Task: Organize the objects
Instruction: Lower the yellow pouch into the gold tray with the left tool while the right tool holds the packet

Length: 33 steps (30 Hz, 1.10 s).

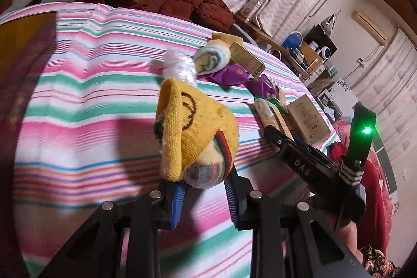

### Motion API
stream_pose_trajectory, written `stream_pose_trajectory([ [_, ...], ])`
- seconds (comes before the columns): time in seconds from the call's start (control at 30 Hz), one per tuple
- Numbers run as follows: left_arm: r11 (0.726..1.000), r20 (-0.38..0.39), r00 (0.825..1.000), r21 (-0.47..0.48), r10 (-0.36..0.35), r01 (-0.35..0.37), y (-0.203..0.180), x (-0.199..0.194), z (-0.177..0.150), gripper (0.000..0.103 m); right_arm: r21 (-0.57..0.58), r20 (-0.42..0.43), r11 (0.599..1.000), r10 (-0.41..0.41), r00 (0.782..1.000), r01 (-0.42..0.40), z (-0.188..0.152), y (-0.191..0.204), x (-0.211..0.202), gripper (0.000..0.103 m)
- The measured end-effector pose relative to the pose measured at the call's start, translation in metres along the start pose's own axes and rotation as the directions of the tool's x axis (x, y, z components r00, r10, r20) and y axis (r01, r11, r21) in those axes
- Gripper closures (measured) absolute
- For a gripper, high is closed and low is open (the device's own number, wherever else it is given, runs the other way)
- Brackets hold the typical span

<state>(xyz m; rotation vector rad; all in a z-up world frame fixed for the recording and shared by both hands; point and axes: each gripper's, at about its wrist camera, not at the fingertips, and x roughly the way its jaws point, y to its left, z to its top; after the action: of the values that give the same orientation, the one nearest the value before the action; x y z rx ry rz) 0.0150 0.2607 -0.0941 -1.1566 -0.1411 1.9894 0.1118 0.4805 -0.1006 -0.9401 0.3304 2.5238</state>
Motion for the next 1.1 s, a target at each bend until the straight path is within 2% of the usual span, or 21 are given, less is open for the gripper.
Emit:
stream_pose_trajectory([
  [0.1, 1.000, 0.022, 1.000, 0.006, -0.001, 0.001, 0.004, -0.016, -0.007, 0.076, 0.061, -0.011, 0.997, 0.039, 0.999, -0.039, -0.003, -0.001, -0.006, 0.055],
  [0.27, 1.000, 0.059, 0.998, 0.029, -0.013, 0.012, 0.002, -0.045, -0.014, 0.076, 0.175, -0.030, 0.974, 0.152, 0.988, -0.145, -0.008, 0.006, -0.017, 0.055],
  [0.47, 0.999, 0.113, 0.994, 0.043, -0.010, 0.005, 0.003, -0.078, -0.016, 0.076, 0.190, -0.056, 0.957, 0.234, 0.971, -0.220, -0.013, 0.032, -0.025, 0.055],
  [0.6, 0.999, 0.150, 0.989, 0.033, 0.012, -0.018, 0.013, -0.103, -0.017, 0.076, 0.220, -0.077, 0.935, 0.300, 0.951, -0.277, -0.016, 0.042, -0.027, 0.055],
  [0.83, 0.996, 0.190, 0.980, -0.075, 0.060, -0.046, 0.055, -0.141, -0.012, 0.076, 0.229, -0.088, 0.907, 0.382, 0.920, -0.354, -0.016, 0.062, -0.038, 0.055],
  [0.93, 0.988, 0.203, 0.973, -0.130, 0.111, -0.086, 0.079, -0.154, -0.008, 0.076, 0.194, -0.074, 0.900, 0.410, 0.909, -0.390, -0.010, 0.074, -0.051, 0.055],
  [1.1, 0.966, 0.171, 0.967, -0.213, 0.186, -0.148, 0.120, -0.163, -0.006, 0.076, 0.144, -0.040, 0.878, 0.466, 0.884, -0.457, 0.005, 0.099, -0.075, 0.055],
])
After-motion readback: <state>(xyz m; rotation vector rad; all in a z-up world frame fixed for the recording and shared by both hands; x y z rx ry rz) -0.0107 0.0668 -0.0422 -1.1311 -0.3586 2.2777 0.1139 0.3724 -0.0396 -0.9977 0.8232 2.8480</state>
